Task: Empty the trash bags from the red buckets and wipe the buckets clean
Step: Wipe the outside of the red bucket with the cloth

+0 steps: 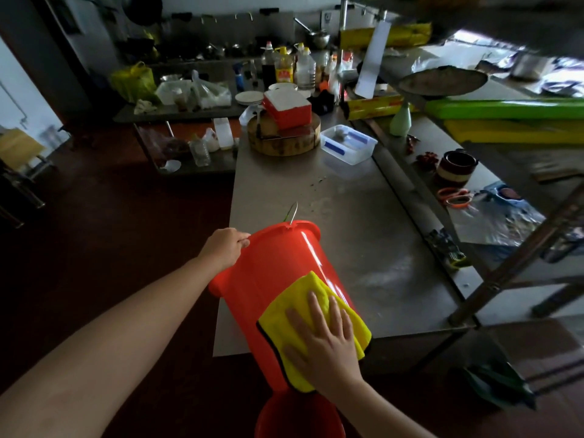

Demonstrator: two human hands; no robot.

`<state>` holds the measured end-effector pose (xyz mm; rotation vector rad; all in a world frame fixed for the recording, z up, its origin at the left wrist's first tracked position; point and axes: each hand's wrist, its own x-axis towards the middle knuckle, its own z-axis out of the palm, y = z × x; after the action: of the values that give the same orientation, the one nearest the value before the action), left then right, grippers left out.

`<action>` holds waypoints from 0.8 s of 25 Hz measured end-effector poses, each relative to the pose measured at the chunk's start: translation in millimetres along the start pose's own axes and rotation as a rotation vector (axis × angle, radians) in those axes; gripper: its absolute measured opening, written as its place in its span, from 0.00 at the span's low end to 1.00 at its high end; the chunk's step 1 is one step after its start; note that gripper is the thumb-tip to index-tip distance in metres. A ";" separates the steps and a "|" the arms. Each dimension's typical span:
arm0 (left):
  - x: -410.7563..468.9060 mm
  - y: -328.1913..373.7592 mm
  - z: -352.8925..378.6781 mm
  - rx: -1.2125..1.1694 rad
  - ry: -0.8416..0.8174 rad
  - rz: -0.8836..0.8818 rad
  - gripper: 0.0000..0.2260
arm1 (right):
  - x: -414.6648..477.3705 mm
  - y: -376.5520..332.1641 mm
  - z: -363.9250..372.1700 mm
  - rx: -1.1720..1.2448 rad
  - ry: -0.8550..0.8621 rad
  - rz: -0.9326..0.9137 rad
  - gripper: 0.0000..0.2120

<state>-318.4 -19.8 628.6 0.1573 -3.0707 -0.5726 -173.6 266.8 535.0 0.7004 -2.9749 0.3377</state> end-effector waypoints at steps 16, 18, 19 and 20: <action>-5.3 -14.8 2.6 -0.066 -0.015 0.000 0.15 | 88.2 -36.6 -27.3 -0.005 -0.131 0.077 0.35; -6.9 -18.8 4.6 -0.075 -0.024 -0.009 0.15 | 52.0 -17.7 -19.1 -0.022 -0.088 0.086 0.35; -6.9 -19.1 4.7 -0.074 -0.022 -0.008 0.15 | 35.7 -9.3 -14.2 -0.026 -0.055 0.099 0.35; -7.5 -18.0 4.6 -0.070 -0.019 -0.006 0.15 | 21.5 -2.1 -9.6 -0.021 -0.034 0.113 0.35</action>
<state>-309.3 -34.1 617.8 0.1617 -3.0640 -0.6842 -191.7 257.8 547.2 0.5429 -3.0531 0.3038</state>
